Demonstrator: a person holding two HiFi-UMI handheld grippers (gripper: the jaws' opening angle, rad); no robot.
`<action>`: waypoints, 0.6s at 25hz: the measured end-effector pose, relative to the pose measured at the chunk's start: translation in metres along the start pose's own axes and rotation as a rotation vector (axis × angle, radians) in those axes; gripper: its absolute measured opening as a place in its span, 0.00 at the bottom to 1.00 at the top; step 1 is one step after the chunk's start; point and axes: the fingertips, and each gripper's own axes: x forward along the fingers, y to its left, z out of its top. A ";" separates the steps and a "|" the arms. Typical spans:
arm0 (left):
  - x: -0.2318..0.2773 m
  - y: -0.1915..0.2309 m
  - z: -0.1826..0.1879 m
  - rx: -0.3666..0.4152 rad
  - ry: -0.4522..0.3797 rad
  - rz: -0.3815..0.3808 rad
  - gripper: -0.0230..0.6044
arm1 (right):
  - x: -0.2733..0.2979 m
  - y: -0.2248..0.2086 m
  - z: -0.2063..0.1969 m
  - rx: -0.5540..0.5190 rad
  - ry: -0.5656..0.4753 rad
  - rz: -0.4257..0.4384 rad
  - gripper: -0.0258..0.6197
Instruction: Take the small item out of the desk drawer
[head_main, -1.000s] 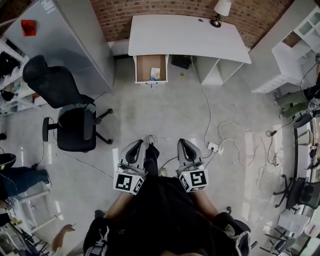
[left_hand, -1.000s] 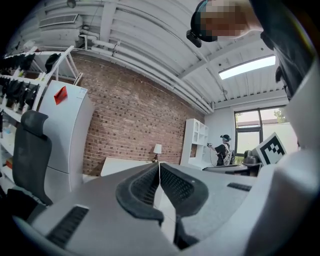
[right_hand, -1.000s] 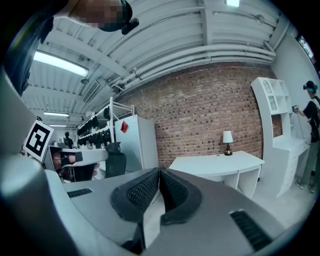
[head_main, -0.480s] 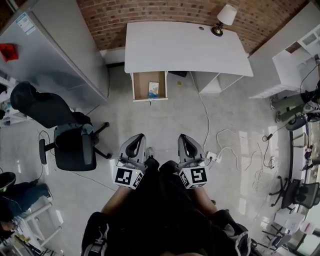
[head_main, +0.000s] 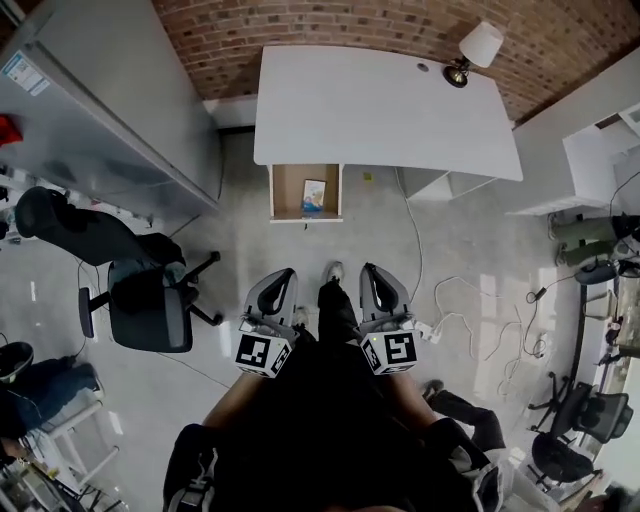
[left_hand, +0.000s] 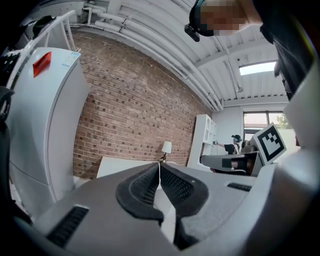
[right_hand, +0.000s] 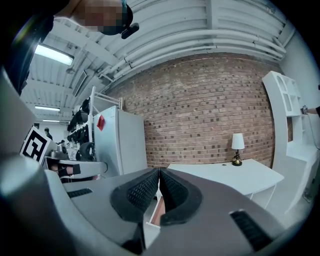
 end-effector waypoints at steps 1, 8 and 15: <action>0.011 0.004 0.000 0.001 0.004 0.010 0.06 | 0.012 -0.007 0.000 -0.003 0.002 0.013 0.08; 0.097 0.047 -0.003 -0.043 0.042 0.109 0.06 | 0.098 -0.057 -0.003 0.008 0.032 0.109 0.09; 0.157 0.069 -0.029 -0.037 0.115 0.176 0.06 | 0.154 -0.098 -0.013 -0.019 0.057 0.155 0.08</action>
